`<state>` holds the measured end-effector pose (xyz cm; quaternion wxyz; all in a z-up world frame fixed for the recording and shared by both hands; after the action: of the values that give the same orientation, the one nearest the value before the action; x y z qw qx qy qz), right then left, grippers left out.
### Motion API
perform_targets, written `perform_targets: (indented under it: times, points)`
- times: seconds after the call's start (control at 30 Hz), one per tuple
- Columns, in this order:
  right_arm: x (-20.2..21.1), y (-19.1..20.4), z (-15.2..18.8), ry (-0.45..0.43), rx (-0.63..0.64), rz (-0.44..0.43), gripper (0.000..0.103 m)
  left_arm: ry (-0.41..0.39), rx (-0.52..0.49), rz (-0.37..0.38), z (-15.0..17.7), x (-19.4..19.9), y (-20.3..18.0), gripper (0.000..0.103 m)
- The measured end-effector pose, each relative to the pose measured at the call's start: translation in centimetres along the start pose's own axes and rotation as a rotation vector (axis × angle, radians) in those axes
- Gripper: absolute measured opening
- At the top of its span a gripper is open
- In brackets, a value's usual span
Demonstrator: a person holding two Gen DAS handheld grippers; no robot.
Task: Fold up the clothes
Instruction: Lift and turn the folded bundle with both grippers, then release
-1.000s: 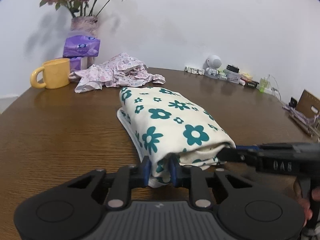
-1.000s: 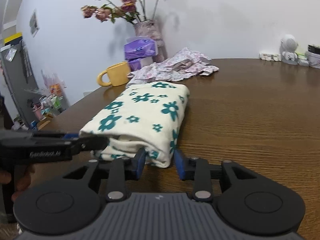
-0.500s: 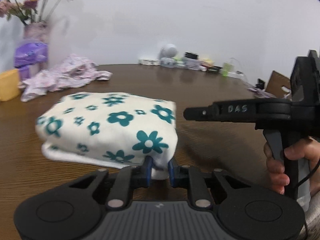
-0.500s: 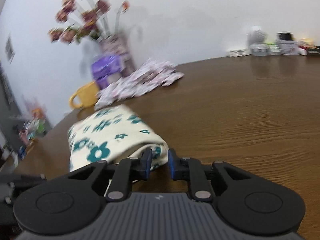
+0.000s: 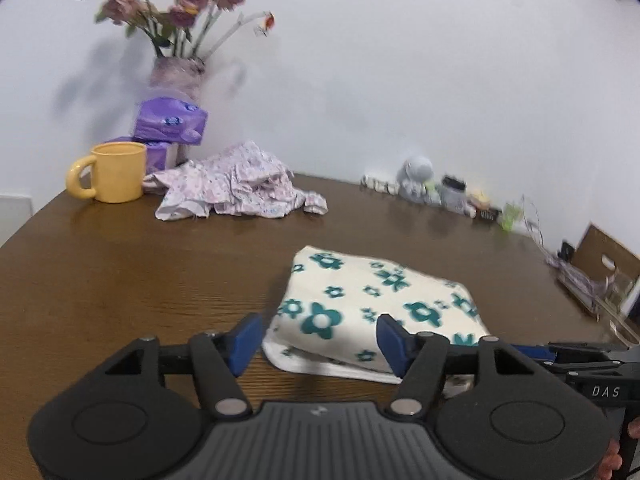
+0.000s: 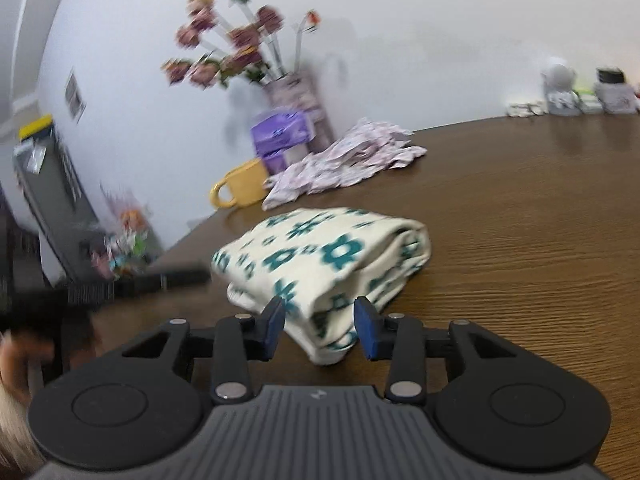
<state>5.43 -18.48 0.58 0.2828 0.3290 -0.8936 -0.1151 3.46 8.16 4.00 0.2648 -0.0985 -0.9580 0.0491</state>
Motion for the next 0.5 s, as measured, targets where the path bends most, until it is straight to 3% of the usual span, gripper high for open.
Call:
perform_targets:
  times: [0.2,0.27,0.37,0.43,0.5]
  points:
    - [-1.0,1.1,0.6,0.006,0.035,0.041,0.037,0.066,-0.182,0.006,-0.1,-2.5,0.4,0.064]
    - [-1.3,1.4,0.8,0.008,0.047,0.055,0.027,0.071,-0.206,0.047,0.0,-3.0,0.5,0.063]
    - [-1.7,1.9,1.0,0.010,0.064,0.076,0.012,0.078,-0.225,0.119,0.1,-3.7,0.8,0.044]
    - [-1.8,1.5,0.8,0.011,0.040,0.065,0.010,0.080,-0.245,0.165,0.2,-4.0,0.7,0.029]
    - [-1.7,0.9,0.6,0.004,0.024,0.074,0.009,0.074,-0.291,0.194,0.6,-3.7,0.0,0.026]
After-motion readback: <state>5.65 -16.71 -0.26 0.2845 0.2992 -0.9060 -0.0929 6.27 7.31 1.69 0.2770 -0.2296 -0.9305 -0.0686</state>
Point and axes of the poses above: each gripper's, at about its wrist camera, not at the fingertips, and x roughly against the way its jaws point, y to its left, z to its underside, the point moved 4 cm from there along -x, roughly the way its jaws point, and after that the axes turned 4 degrees about -x, right-handed, at the moved point
